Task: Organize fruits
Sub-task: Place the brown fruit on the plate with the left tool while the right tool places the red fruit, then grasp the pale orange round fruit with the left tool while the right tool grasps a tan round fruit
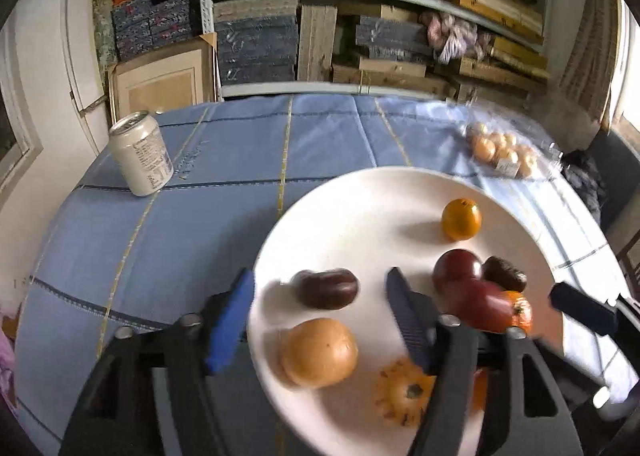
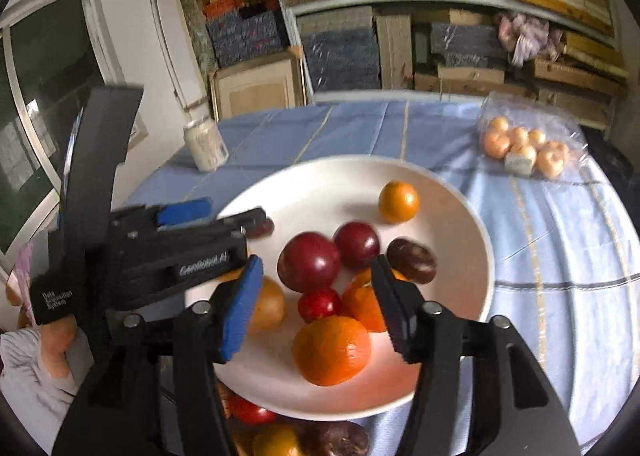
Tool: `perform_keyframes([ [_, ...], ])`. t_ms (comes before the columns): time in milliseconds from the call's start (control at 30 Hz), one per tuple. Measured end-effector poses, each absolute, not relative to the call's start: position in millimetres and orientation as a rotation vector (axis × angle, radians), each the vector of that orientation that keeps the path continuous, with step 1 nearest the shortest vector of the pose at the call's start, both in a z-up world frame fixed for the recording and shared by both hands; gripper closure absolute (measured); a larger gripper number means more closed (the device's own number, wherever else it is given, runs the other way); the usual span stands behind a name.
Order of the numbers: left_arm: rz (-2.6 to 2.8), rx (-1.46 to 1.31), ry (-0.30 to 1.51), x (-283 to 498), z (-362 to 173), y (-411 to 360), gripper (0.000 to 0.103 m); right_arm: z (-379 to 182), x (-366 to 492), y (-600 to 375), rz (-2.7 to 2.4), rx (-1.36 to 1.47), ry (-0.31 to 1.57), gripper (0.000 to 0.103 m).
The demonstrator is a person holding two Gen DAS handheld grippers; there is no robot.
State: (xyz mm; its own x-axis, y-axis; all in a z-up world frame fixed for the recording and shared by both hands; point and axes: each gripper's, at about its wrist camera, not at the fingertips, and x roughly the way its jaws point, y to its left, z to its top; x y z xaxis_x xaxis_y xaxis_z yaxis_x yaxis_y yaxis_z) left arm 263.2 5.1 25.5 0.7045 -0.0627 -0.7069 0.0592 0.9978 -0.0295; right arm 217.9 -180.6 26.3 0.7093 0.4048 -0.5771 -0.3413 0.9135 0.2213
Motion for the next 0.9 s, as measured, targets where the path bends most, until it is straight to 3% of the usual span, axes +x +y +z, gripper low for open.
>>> perform_keyframes([
  [67, -0.066, -0.027, 0.772, 251.9, 32.2, 12.7, 0.032, 44.0, 203.5, -194.0, 0.423, 0.141, 0.608, 0.047],
  [233, -0.057, -0.141, 0.729, 199.8, 49.5, 41.3, 0.028, 60.0, 149.0, -227.2, 0.378, 0.213, 0.485, 0.023],
  [367, -0.005, -0.139, 0.695, 133.8, 40.1, 47.1, 0.016, 37.2, 109.7, -246.3, 0.293, 0.191, 0.481, 0.021],
  [600, -0.026, -0.078, 0.710, 45.6, 14.6, 19.9, 0.014, 12.2, 71.4, -274.5, 0.245, 0.252, 0.520, 0.015],
  [900, -0.123, 0.169, 0.680, 9.9, 2.3, -44.7, 0.010, 2.4, 69.6, -293.6, 0.213, 0.351, 0.552, 0.012],
])
